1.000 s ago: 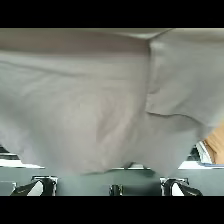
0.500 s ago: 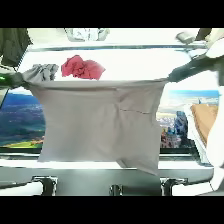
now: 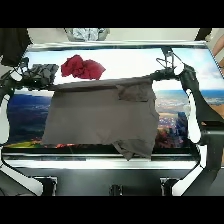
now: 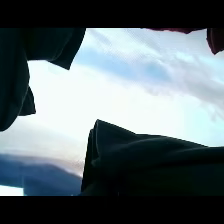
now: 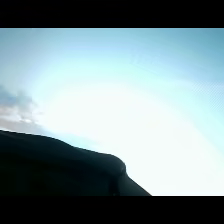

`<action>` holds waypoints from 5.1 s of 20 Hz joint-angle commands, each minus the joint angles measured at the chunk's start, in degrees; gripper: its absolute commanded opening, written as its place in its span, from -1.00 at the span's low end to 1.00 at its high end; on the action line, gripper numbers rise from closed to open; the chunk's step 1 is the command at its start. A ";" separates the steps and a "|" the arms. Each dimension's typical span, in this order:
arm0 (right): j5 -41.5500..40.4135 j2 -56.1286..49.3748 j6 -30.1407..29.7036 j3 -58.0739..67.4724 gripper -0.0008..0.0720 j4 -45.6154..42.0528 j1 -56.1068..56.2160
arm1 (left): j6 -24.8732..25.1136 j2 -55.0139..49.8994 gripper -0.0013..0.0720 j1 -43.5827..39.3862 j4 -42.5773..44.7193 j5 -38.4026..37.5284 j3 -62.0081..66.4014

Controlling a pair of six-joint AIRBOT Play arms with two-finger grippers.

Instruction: Fold the shirts.

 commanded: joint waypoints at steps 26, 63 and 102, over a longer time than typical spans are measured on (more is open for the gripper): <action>43.98 7.23 0.61 -6.21 0.85 1.20 -1.95 | 0.09 -1.77 0.82 7.17 0.20 -37.79 6.67; 34.42 52.65 -10.86 -81.44 0.77 8.55 -12.35 | 6.64 29.57 -0.86 16.57 1.44 -17.66 -56.61; 10.75 7.78 -2.10 -21.11 -0.84 20.59 -6.25 | -2.03 -5.60 -0.86 3.32 -2.05 -21.31 3.02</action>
